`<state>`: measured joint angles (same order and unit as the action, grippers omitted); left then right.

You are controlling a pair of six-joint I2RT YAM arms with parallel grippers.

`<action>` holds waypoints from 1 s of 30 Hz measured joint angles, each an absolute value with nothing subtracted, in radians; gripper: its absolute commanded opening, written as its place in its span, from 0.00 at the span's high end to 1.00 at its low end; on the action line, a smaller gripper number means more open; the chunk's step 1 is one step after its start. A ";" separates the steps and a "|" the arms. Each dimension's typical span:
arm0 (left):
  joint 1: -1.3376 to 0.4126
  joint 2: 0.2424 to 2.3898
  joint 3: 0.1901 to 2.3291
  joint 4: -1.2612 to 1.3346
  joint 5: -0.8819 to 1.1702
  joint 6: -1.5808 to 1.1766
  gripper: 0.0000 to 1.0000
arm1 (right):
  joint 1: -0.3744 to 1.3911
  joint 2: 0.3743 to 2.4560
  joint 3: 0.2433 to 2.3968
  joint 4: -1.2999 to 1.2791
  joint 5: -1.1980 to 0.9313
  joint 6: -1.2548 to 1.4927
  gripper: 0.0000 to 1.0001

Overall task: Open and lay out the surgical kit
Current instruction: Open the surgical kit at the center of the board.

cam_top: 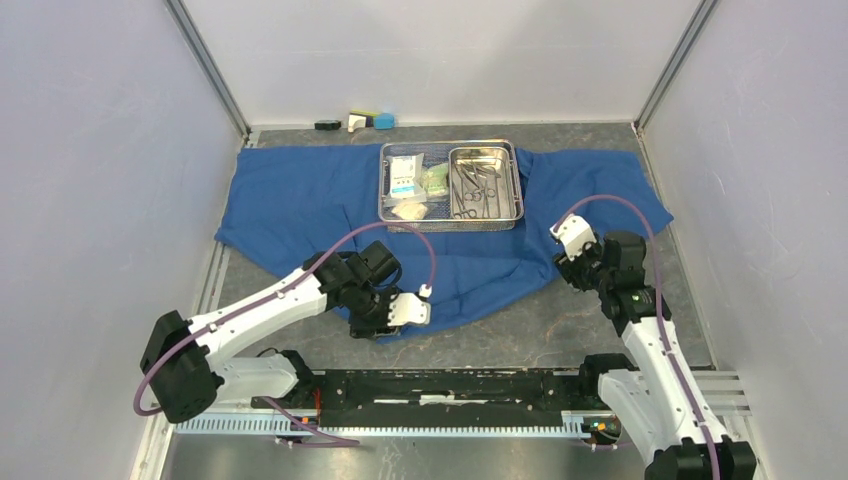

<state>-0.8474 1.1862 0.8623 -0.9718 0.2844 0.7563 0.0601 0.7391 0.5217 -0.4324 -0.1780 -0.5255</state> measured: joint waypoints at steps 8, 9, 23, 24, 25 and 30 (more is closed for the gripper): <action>-0.831 1.186 0.870 -1.041 0.210 0.750 0.23 | 0.071 0.908 0.678 -0.423 -0.185 -0.497 0.22; -0.818 1.185 0.878 -1.039 0.207 0.744 0.21 | 0.079 0.947 0.709 -0.401 -0.182 -0.479 0.21; -0.393 1.305 1.080 -0.807 0.207 0.482 0.15 | 0.331 1.470 1.064 -0.282 0.001 -0.302 0.20; -0.392 1.305 1.080 -0.797 0.206 0.469 0.15 | 0.346 1.493 1.074 -0.290 0.025 -0.302 0.21; -0.389 1.305 1.080 -0.789 0.206 0.459 0.15 | 0.358 1.508 1.078 -0.297 0.046 -0.303 0.21; -0.373 1.305 1.079 -0.758 0.197 0.437 0.13 | 0.403 1.560 1.079 -0.332 0.152 -0.321 0.24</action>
<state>-0.3729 1.3048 1.0786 -0.7578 0.1974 0.4366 0.4034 1.5597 1.0786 -0.3325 0.1516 -0.3206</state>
